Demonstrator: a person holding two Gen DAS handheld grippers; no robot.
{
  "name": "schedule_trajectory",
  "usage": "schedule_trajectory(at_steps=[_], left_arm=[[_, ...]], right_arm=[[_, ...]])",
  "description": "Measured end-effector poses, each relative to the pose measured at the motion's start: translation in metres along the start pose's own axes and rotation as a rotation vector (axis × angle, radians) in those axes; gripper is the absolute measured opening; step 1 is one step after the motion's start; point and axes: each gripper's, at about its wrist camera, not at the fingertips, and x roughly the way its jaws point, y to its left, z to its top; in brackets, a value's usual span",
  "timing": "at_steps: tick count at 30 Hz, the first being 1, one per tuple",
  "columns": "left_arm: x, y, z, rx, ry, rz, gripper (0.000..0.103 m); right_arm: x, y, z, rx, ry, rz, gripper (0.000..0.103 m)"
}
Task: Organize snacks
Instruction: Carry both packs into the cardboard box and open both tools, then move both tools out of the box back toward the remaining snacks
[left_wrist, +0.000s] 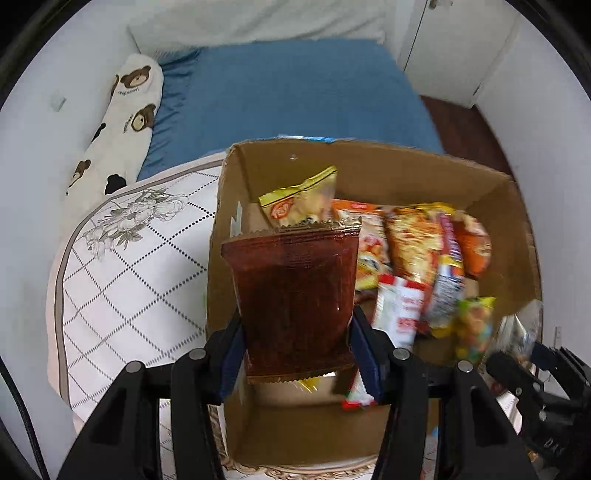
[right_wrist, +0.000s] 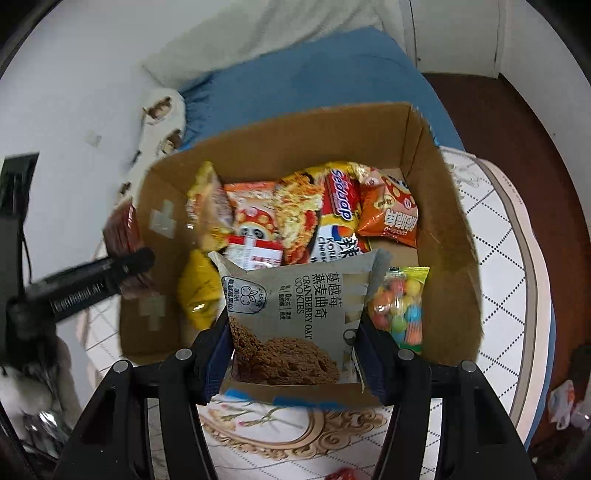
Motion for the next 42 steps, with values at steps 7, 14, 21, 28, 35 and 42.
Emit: schedule_trajectory(at_steps=[7, 14, 21, 28, 35, 42], left_arm=[[0.036, 0.001, 0.016, 0.014, 0.066, 0.037, 0.052], [0.053, 0.009, 0.018, -0.03, 0.099, -0.017, 0.067], [0.047, -0.002, 0.013, -0.014, 0.078, -0.033, 0.092], [0.018, -0.002, -0.005, -0.029, -0.006, -0.022, 0.092], [-0.023, -0.004, -0.043, -0.044, -0.126, -0.008, 0.092], [-0.062, -0.004, -0.083, -0.059, -0.217, -0.014, 0.092]], right_arm=[[0.052, -0.01, 0.008, 0.015, 0.092, -0.043, 0.067], [0.068, -0.011, 0.007, 0.0, 0.165, -0.091, 0.096], [0.06, -0.002, 0.01, -0.024, 0.133, -0.122, 0.097], [0.039, -0.007, 0.009, -0.019, 0.064, -0.16, 0.097], [0.006, -0.007, -0.009, -0.044, -0.017, -0.191, 0.097], [-0.034, 0.004, -0.032, -0.084, -0.114, -0.204, 0.097]])
